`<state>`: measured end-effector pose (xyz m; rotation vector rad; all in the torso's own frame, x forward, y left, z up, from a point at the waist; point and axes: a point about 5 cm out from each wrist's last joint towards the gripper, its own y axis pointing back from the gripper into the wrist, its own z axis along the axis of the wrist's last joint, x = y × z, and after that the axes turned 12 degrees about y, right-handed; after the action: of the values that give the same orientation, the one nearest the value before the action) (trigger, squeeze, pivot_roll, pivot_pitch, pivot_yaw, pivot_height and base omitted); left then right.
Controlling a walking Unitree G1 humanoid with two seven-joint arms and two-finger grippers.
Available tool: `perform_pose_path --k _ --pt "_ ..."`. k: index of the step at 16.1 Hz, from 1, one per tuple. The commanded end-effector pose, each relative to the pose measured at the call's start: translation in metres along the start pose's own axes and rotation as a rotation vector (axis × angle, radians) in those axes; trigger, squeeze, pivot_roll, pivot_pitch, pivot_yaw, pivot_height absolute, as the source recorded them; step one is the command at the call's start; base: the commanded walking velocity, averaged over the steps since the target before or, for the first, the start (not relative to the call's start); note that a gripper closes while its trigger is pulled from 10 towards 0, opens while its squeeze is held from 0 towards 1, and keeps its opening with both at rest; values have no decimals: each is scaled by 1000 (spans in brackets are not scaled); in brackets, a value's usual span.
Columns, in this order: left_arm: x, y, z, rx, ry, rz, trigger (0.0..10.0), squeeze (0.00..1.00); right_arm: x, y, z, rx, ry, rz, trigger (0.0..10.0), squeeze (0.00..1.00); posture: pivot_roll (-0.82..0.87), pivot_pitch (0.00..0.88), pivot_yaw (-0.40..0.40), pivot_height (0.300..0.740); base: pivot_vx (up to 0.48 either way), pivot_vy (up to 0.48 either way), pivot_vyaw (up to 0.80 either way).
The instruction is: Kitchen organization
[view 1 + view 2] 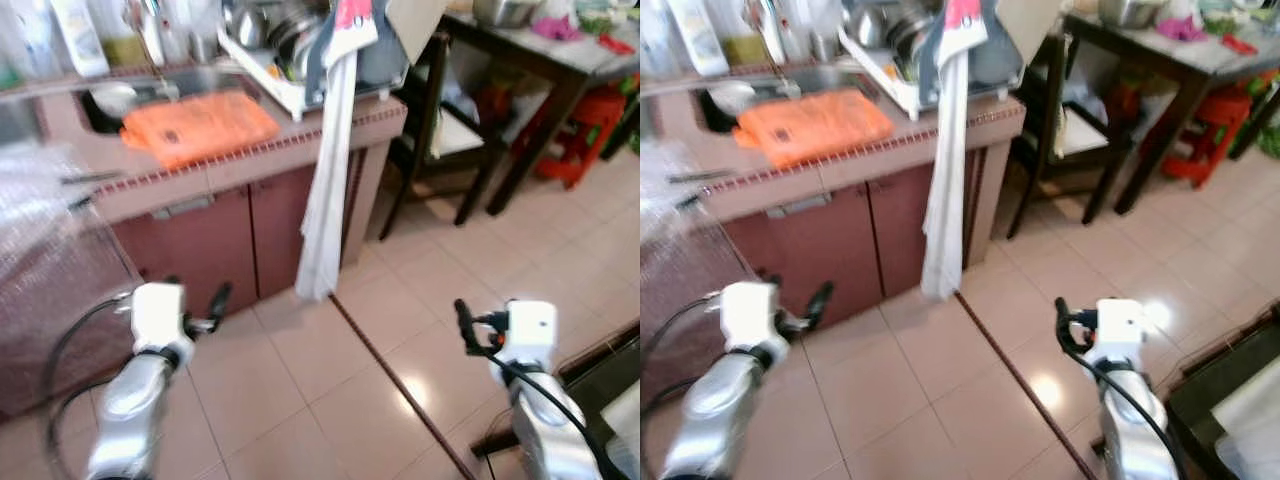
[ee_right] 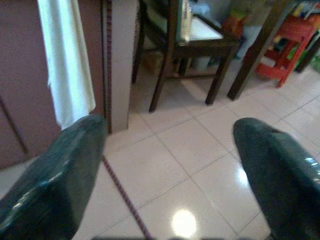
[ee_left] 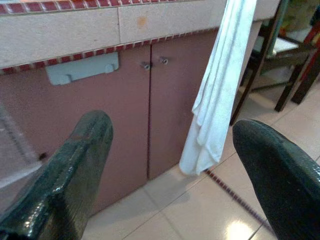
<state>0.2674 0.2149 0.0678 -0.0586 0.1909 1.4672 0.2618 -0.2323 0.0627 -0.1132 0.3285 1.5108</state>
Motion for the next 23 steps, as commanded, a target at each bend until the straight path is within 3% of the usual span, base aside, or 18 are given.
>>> perform_pose_path --k 1,3,5,6,7,8,11,13,18,20,22,23 --pt "-1 12 7 0 18 -15 10000 0 -1 9 11 -14 8 1 10000 0 26 99 -60 740 0 0 0" --pt "2 27 5 19 -10 -7 10000 0 0 17 17 -16 42 -17 10000 0 30 100 -57 740 0 0 0" --pt "2 36 8 41 -28 -8 10000 0 -1 28 29 -71 12 -57 10000 0 30 105 -55 740 0 0 0" --pt "4 39 12 45 -93 -11 10000 0 -3 34 29 -28 -39 -122 10000 0 30 105 -49 740 0 0 0" --pt "4 39 12 45 -97 -13 10000 0 -2 36 29 -21 -85 -123 10000 0 30 105 -48 740 0 0 0" --pt "2 38 14 53 -93 -23 10000 0 0 38 30 -14 -128 -127 10000 0 32 101 -39 740 0 0 0" --pt "-9 20 18 44 -99 -100 10000 0 16 36 32 -21 -154 -162 10000 0 28 83 5 740 0 0 0" --pt "-10 15 18 46 -121 -127 10000 0 18 35 35 -30 -163 -185 10000 0 25 76 23 740 0 0 0" --pt "0 -1 9 62 -123 -38 10000 0 23 29 43 -60 -175 -206 10000 0 36 78 46 740 0 0 0" --pt "5 -1 3 72 -115 13 10000 0 22 29 49 -74 -148 -182 10000 0 45 83 28 740 0 0 0" --pt "16 4 -3 78 -116 62 10000 0 22 31 59 -114 -55 -123 10000 0 46 98 5 740 0 0 800" --pt "18 5 -3 74 -117 68 10000 0 22 31 60 -116 -69 -118 10000 0 46 103 2 740 0 0 800"
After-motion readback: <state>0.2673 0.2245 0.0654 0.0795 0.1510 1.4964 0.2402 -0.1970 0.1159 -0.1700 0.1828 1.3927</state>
